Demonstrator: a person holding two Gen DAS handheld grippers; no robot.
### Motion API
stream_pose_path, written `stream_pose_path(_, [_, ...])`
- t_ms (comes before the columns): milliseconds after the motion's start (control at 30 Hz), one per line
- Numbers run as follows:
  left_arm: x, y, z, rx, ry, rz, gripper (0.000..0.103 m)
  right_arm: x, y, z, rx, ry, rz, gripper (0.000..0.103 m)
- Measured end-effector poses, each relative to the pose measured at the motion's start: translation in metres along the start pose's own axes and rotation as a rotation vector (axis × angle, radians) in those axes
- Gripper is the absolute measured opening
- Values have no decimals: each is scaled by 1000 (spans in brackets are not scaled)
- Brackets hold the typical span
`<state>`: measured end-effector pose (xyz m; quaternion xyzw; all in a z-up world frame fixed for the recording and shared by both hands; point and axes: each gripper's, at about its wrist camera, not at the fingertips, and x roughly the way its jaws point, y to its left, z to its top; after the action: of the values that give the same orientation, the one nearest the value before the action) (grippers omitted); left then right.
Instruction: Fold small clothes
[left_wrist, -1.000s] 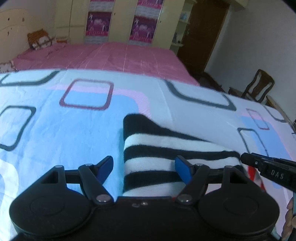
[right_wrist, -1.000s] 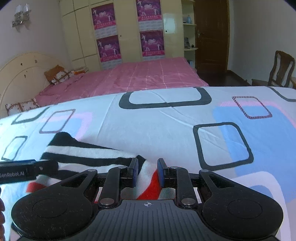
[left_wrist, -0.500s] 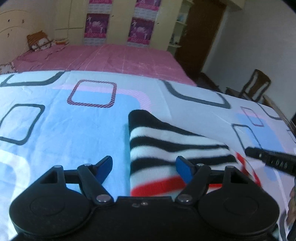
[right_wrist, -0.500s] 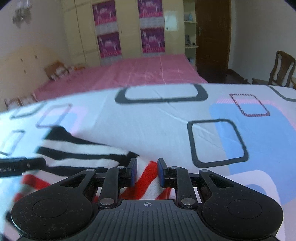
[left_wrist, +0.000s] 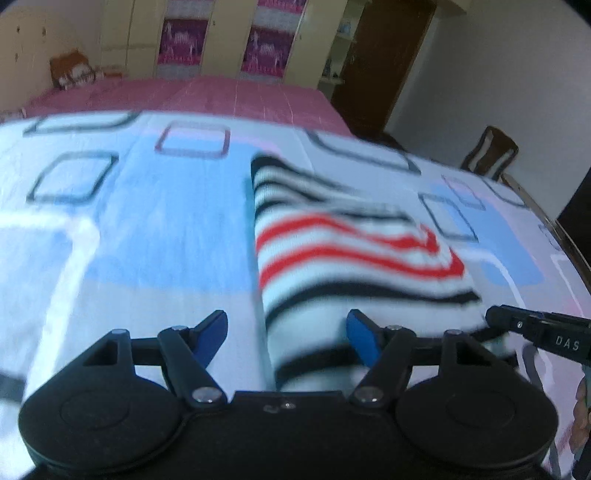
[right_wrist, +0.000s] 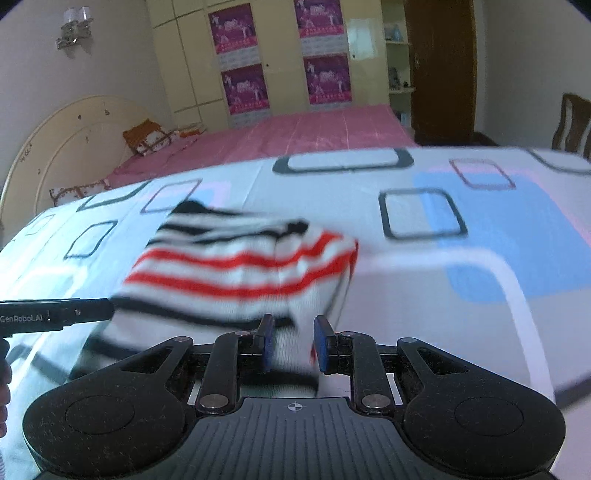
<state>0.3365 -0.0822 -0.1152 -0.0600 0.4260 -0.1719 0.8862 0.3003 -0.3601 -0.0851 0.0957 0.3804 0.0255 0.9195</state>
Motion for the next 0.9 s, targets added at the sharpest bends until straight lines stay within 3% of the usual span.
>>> stream_pose_path(100, [2, 3, -12, -22, 25, -16, 66, -9, -3, -13, 30, 8, 0, 22])
stream_pose_path(267, [4, 2, -19, 1, 25, -47, 46, -14, -8, -34, 62, 66, 11, 22])
stream_pose_path(533, [8, 1, -24, 9, 31, -37, 44, 0, -24, -46, 121, 103, 37, 22])
stream_pose_path(600, [4, 0, -18, 4, 33, -43, 45, -5, -20, -38, 71, 105, 38, 22])
stream_pose_path(633, [2, 0, -16, 0, 30, -46, 51, -8, -20, -35, 63, 102, 44, 22])
stream_pose_path(667, [0, 1, -13, -12, 27, -51, 67, -11, -22, -31, 75, 99, 59, 22])
stream_pose_path(700, [-2, 2, -11, -30, 23, -58, 77, -14, -26, -26, 99, 84, 80, 23])
stream_pose_path(733, [-4, 3, -8, -51, 11, -63, 87, -15, -29, -21, 118, 68, 96, 27])
stream_pose_path(767, [-5, 3, -4, -69, -7, -63, 88, -14, -32, -15, 137, 61, 108, 38])
stream_pose_path(800, [-5, 4, 1, -79, -13, -69, 88, -11, -35, -10, 156, 54, 110, 69])
stream_pose_path(833, [-3, 3, 6, -89, -13, -77, 88, -8, -38, -5, 173, 40, 114, 77])
stream_pose_path(900, [6, 4, 16, -115, 4, -97, 90, 0, -41, 6, 184, 29, 131, 77])
